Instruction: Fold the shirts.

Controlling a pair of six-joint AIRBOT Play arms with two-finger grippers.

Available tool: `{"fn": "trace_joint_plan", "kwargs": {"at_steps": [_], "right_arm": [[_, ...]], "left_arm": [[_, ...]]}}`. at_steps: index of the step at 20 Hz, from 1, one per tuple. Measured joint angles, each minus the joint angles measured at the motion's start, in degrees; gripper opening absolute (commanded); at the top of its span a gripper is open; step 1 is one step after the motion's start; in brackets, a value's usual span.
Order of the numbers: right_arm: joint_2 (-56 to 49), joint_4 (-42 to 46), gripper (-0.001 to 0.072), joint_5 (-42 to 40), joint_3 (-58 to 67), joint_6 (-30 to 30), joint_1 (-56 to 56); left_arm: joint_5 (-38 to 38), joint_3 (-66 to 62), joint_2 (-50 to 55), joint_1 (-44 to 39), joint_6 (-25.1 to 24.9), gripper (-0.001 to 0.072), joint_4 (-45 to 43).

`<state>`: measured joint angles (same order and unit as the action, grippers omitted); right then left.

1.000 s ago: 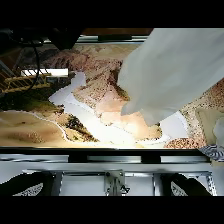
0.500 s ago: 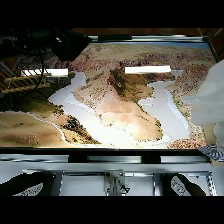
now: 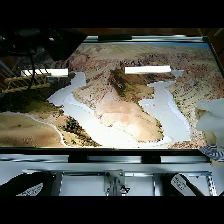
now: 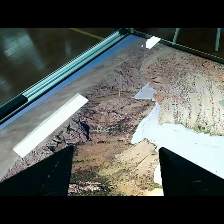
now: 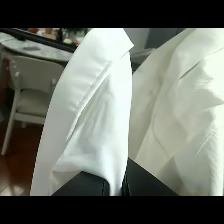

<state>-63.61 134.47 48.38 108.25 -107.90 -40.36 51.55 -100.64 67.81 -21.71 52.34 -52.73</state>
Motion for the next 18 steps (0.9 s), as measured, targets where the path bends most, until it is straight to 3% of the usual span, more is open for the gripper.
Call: {"fn": "trace_joint_plan", "kwargs": {"at_steps": [18], "right_arm": [[0.6,-3.7,0.0057,-12.5,0.1,-0.1,-2.5]], "left_arm": [[-2.9,0.0,-0.7,0.0,0.0,0.0607,-1.8]]}}
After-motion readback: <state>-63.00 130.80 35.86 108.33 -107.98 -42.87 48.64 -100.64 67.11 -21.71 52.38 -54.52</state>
